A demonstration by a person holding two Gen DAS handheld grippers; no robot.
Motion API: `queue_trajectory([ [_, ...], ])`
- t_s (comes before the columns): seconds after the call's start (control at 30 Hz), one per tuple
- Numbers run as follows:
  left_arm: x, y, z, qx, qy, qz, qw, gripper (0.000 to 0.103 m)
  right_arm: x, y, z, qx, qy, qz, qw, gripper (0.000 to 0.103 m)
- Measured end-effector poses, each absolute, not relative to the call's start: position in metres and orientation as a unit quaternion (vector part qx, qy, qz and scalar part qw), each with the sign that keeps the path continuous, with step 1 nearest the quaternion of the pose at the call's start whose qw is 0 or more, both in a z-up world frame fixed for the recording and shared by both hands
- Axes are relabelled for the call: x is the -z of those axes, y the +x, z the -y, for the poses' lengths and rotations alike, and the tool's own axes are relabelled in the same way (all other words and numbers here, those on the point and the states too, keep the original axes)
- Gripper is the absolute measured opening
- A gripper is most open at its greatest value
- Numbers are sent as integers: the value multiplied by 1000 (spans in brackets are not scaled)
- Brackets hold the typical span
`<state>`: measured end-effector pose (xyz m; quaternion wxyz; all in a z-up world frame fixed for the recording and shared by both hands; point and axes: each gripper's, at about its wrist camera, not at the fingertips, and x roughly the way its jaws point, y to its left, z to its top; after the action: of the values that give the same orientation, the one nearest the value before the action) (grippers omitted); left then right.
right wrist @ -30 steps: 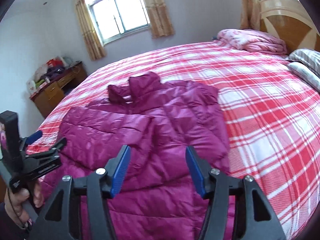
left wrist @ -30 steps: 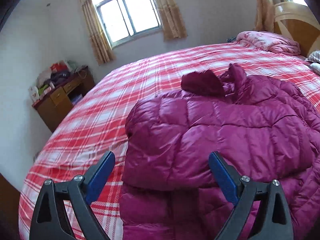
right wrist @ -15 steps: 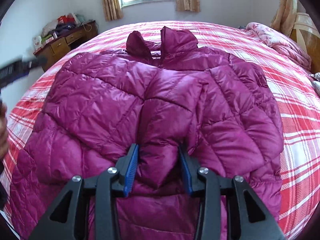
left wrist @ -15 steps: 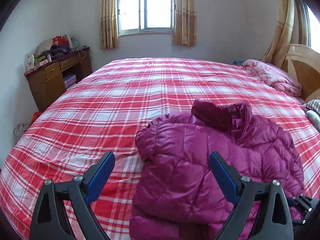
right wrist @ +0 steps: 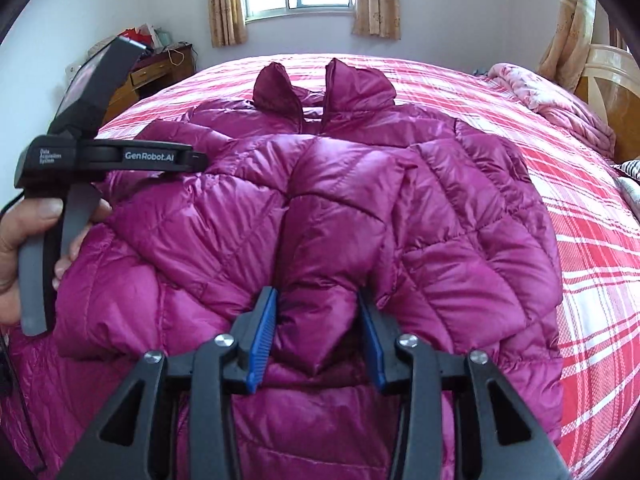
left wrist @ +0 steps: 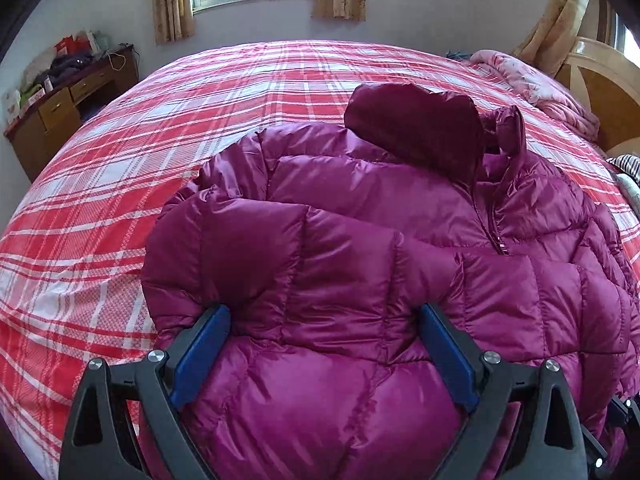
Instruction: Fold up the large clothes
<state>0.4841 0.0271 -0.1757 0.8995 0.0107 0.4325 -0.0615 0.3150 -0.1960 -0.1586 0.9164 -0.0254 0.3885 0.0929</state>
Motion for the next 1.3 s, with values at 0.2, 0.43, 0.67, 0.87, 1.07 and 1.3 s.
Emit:
queue_trajectory([
  [0.2, 181, 486, -25, 62, 15, -438, 897, 97, 152, 310, 199, -96, -19, -387, 917, 44],
  [0.43, 182, 483, -23, 52, 20, -433, 900, 97, 97, 304, 199, -82, 4, -333, 939, 44],
  [0.67, 152, 465, -39, 41, 8, -389, 920, 97, 107, 356, 193, -77, 32, -359, 930, 44],
  [0.87, 129, 477, -54, 34, -16, -367, 929, 97, 116, 370, 189, -77, 28, -366, 927, 44],
  [1.07, 178, 510, -54, 6, 2, -437, 899, 97, 135, 379, 191, -75, 17, -388, 918, 42],
  [1.3, 186, 513, -56, -2, -5, -450, 893, 102, 148, 378, 184, -63, -4, -397, 916, 42],
])
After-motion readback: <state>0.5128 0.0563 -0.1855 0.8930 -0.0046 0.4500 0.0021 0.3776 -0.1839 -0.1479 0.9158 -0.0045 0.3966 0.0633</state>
